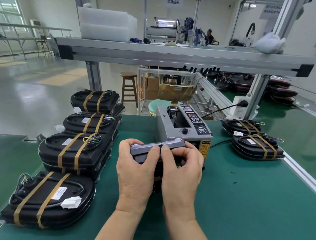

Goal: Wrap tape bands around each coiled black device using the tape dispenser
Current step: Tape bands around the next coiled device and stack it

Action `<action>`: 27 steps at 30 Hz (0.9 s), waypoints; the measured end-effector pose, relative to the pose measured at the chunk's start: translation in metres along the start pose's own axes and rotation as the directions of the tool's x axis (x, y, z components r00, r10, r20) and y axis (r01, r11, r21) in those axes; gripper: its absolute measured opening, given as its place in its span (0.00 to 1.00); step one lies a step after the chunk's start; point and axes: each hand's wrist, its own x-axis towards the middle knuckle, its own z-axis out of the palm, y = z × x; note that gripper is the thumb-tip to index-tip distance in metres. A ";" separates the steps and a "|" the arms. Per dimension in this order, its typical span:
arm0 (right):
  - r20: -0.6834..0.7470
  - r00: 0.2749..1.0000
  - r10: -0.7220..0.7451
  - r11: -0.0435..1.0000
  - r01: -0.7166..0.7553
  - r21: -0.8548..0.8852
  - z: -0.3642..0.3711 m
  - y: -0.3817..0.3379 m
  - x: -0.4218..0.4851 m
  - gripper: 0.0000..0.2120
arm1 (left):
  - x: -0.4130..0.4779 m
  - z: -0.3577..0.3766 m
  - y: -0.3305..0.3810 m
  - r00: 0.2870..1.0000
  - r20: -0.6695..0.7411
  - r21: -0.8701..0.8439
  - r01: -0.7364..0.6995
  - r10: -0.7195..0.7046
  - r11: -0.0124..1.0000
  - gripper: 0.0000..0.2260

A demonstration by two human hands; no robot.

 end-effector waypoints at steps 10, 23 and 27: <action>0.048 0.999 0.014 0.998 -0.011 -0.054 0.004 -0.001 0.015 0.26 | -0.003 -0.002 0.000 0.999 0.047 -0.111 0.015 -0.010 0.994 0.05; 0.423 0.896 0.134 0.903 -0.286 0.321 -0.026 0.016 0.031 0.11 | 0.007 -0.008 0.002 0.974 -0.068 -0.190 0.201 -0.217 0.961 0.17; 0.652 0.756 0.058 0.994 0.019 -0.110 -0.054 0.034 0.036 0.33 | 0.014 -0.017 -0.001 0.897 0.135 -0.549 0.421 -0.420 0.722 0.19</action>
